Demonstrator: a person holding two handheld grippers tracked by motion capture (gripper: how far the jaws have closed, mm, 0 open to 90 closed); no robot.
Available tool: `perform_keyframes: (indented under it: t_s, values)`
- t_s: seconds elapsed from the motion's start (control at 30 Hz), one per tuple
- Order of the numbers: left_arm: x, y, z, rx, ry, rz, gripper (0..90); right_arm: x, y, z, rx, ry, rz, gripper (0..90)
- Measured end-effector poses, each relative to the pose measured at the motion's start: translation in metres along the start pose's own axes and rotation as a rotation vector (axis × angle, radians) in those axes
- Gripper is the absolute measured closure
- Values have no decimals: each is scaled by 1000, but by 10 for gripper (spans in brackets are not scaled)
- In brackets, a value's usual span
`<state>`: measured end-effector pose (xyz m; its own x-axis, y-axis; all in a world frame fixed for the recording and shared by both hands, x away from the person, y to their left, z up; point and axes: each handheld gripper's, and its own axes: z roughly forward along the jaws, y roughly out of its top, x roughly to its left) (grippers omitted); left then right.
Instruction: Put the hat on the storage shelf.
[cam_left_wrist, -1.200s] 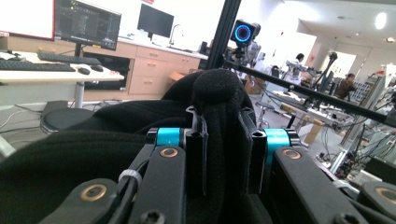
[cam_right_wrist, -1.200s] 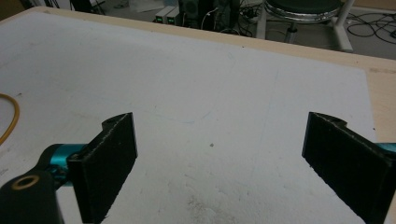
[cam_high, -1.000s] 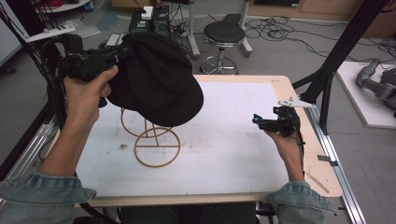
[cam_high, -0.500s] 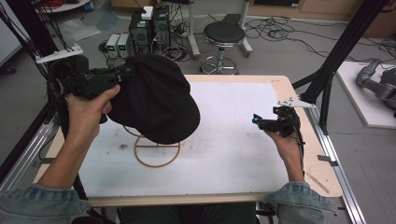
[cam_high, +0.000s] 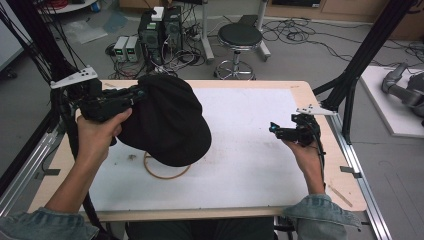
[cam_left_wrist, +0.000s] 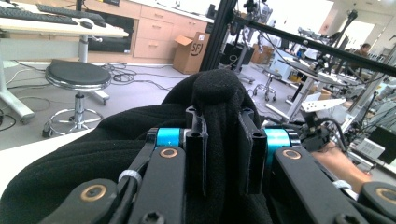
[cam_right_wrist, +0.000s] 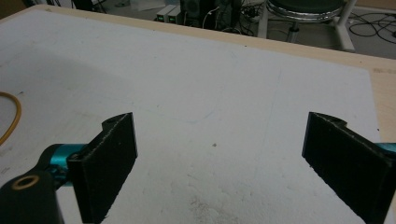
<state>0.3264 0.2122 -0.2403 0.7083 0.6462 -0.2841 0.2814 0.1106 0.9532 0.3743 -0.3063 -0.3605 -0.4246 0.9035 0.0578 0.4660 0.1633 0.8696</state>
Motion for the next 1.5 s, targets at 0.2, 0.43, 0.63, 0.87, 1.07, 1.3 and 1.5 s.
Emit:
perform_keyframes:
  t_s: [0.2,0.43,0.63,0.87,1.07,1.3,1.5]
  values:
    - [2,-10,0,14,6,20,760,-1,0,0,-1,0,1,98]
    - [3,-20,-4,-17,12,57,753,-1,0,0,-2,1,3,98]
    - [0,-25,-7,-38,17,105,744,0,0,-1,-4,3,-1,99]
    - [-2,-29,-8,-47,29,154,725,-1,0,-1,-1,2,5,98]
    - [0,-31,-6,-51,28,151,691,-1,0,-1,1,1,4,98]
    - [2,-32,-5,-48,14,142,612,-1,0,-1,1,1,2,98]
    - [4,-33,-5,-40,16,134,549,-1,0,-1,-5,3,2,98]
